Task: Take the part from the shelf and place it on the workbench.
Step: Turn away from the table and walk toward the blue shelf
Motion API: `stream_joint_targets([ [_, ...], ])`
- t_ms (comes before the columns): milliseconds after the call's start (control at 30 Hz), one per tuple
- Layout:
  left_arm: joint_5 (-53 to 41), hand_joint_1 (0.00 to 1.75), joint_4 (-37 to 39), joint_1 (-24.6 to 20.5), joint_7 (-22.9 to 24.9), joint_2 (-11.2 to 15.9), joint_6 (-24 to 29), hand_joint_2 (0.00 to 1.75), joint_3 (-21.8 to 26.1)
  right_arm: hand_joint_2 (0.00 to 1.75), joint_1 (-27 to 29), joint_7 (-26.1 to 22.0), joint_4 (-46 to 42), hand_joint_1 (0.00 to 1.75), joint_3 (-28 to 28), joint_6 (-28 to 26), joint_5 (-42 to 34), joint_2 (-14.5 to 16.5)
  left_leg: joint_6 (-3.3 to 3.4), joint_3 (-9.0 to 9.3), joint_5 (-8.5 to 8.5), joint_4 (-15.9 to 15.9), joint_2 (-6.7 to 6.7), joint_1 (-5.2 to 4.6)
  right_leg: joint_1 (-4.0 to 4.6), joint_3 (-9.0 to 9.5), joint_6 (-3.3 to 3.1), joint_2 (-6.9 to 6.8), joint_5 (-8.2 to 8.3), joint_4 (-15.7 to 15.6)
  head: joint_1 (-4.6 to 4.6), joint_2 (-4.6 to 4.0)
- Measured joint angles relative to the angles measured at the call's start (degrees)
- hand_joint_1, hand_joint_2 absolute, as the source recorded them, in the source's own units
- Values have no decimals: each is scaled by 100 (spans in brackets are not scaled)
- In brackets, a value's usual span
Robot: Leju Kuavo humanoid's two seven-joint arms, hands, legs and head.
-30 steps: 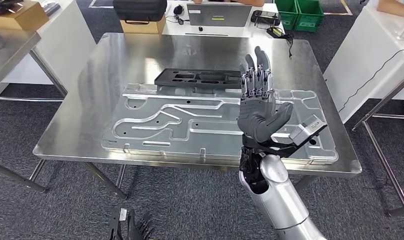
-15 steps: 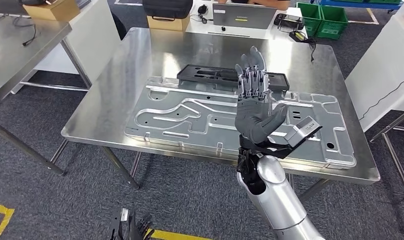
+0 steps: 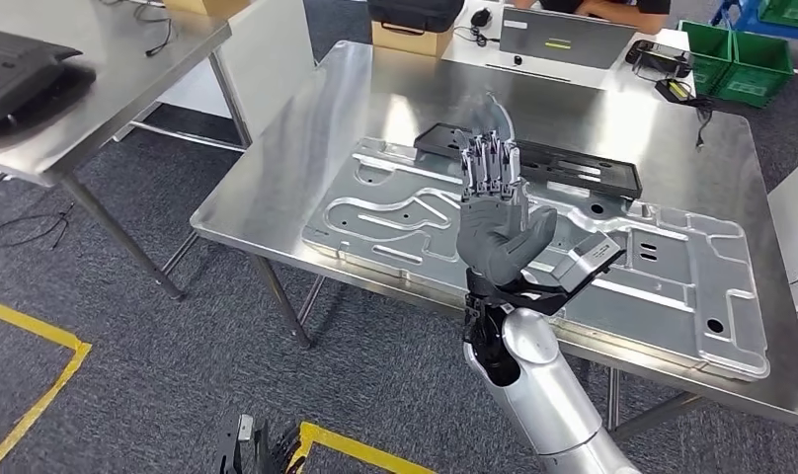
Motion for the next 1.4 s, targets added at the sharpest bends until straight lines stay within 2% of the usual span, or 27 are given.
stream_joint_targets([
  [67, -4, 0, 0, 10, -3, 2, 0, 0, -2, 0, -4, 0, 0, 0, 16, 4, 6, 3, 81, -31, 34, 1, -112, -4, -8, -2, 54, -58, -9, 7, 8, 0],
  [133, -9, 0, 0, 12, -7, 5, -1, 0, -4, 0, -5, -5, -1, 0, 27, 8, 20, 5, 155, -42, 73, -14, -215, 8, -36, -81, 101, 89, -195, 226, 12, 0],
  [233, -12, 0, 0, 7, -13, 8, -6, 0, -10, 0, 10, -17, -1, 0, 34, 11, 39, -2, 213, -57, 112, -18, -381, 9, -44, -543, 117, 431, -816, 1365, 21, 0],
  [267, -13, 0, 0, 10, -14, 8, -8, 0, -14, 0, 23, -17, 0, 0, 36, 11, 43, -6, 222, -61, 118, -17, -446, 2, -40, -686, 113, 473, -925, 1694, 22, 0],
  [300, -13, 0, 0, 16, -14, 8, -10, 0, -17, 0, 37, -18, 0, 0, 38, 11, 46, -10, 226, -64, 122, -15, -517, -5, -38, -744, 105, 499, -923, 1828, 22, 0],
  [333, -13, 0, 0, 21, -15, 9, -11, 0, -20, 0, 48, -18, 0, 0, 42, 11, 51, -12, 227, -65, 125, -10, -592, -11, -38, -689, 89, 519, -805, 1720, 22, 0],
  [367, -13, 0, 0, 26, -16, 10, -13, 0, -25, 0, 53, -19, 0, 0, 48, 11, 57, -13, 226, -64, 128, -4, -669, -13, -39, -521, 65, 575, -599, 1379, 22, 0],
  [433, -13, 0, 0, 28, -21, 6, -19, 0, -42, 0, 52, -23, 0, 0, 57, 11, 68, -13, 210, -76, 135, 10, -806, -17, -48, -118, 1, 875, -244, 550, 20, 0],
  [500, -11, 0, 0, 22, -28, 1, -23, 0, -58, 0, 52, -27, 0, 0, 61, 13, 79, -14, 154, -133, 162, 21, -934, -3, -48, 62, -27, 1064, -144, 137, 18, 0],
  [567, 0, 0, 0, 38, -33, 5, -23, 0, -78, 0, 48, -28, 0, 0, 74, 23, 96, -12, 71, -194, 200, 12, -1070, 24, -49, 69, -43, 944, -135, 78, 18, 0],
  [600, 5, 0, 0, 58, -36, 10, -23, 0, -87, 0, 42, -29, 0, 0, 86, 31, 103, -8, 36, -232, 177, 45, -1027, 21, -57, 74, -67, 867, -119, 56, 16, 0],
  [633, 11, 0, 0, 72, -38, 15, -22, 0, -96, 0, 33, -31, -1, 0, 99, 40, 111, -3, 3, -302, 95, 169, -916, 12, -71, 81, -93, 786, -103, 35, 5, 0],
  [700, 21, 0, 0, 76, -40, 20, -21, 0, -105, 0, 27, -32, -1, 0, 116, 58, 118, 4, -48, -604, -242, 802, -572, 2, -72, 89, -130, 615, -87, 12, -15, 0],
  [767, 32, 0, 0, 72, -40, 20, -20, 0, -114, 0, 35, -31, 0, 0, 122, 69, 121, 3, -87, -959, -546, 1582, -413, 24, -59, 86, -140, 440, -91, 13, -23, 0],
  [800, 36, 0, 0, 76, -40, 20, -19, 0, -119, 0, 37, -31, 0, 0, 127, 72, 122, 3, -99, -1030, -572, 1749, -384, 34, -58, 84, -140, 355, -93, 13, -24, 0],
  [833, 39, 0, 0, 80, -40, 21, -17, 0, -123, 0, 37, -30, 0, 0, 133, 75, 123, 3, -107, -985, -502, 1688, -358, 43, -57, 85, -136, 277, -97, 13, -24, 0],
  [867, 42, 0, 0, 81, -42, 24, -14, 0, -126, 0, 33, -30, 0, 0, 139, 80, 125, 3, -110, -821, -351, 1396, -313, 49, -58, 88, -128, 205, -102, 14, -24, 0],
  [933, 42, 0, 0, 63, -47, 28, -10, 0, -131, 0, 21, -30, -1, 0, 148, 92, 129, 6, -89, -346, -37, 538, -75, 28, -32, 101, -93, 84, -122, 21, -25, 0],
  [1000, 43, 0, -1, 40, -54, 30, -10, 0, -136, 0, 11, -27, -2, 0, 152, 105, 135, 9, -31, -100, 85, 61, 73, -5, 13, 111, -43, -20, -141, 30, 0, 0],
  [1067, 45, 0, -2, 52, -56, 30, -10, 0, -140, 0, 7, -25, -2, 0, 160, 123, 148, 14, 41, -112, 94, 21, -27, -22, 22, 122, 8, -124, -151, 27, 26, 0],
  [1133, 62, 0, -2, 82, -57, 33, -10, 0, -142, 0, 5, -25, -2, 0, 167, 145, 162, 19, 113, -122, 125, 7, -153, -14, -13, 83, 65, -2, -275, 154, 27, 1],
  [1167, 76, 0, -2, 89, -58, 34, -10, 0, -142, 0, 5, -24, -1, 0, 168, 156, 166, 18, 150, -123, 143, -2, -216, -3, -28, -10, 85, 139, -429, 386, 28, 1],
  [1233, 99, 0, -2, 94, -59, 33, -12, 0, -145, 0, 19, -22, 0, 0, 168, 174, 169, 14, 196, -133, 161, -3, -342, 4, -36, -352, 96, 421, -826, 1161, 31, 1],
  [1267, 103, 0, -2, 101, -59, 31, -14, 0, -149, 0, 31, -20, 3, 0, 169, 175, 170, 11, 207, -137, 165, -2, -414, 0, -34, -533, 95, 474, -965, 1544, 31, 0],
  [1300, 104, 0, -2, 113, -58, 30, -15, 0, -152, 0, 43, -19, 6, 0, 173, 175, 170, 9, 212, -139, 168, 0, -491, -4, -32, -645, 91, 497, -1001, 1761, 32, 0],
  [1333, 105, 0, -2, 127, -58, 31, -16, 0, -156, 0, 50, -19, 9, 0, 179, 176, 170, 8, 213, -138, 170, 2, -570, -8, -32, -654, 80, 511, -924, 1753, 32, 0],
  [1400, 106, 0, -2, 146, -57, 32, -17, 0, -157, 0, 50, -19, 13, 0, 189, 177, 171, 7, 208, -131, 176, 9, -735, -8, -32, -366, 35, 622, -518, 1102, 32, 0],
])
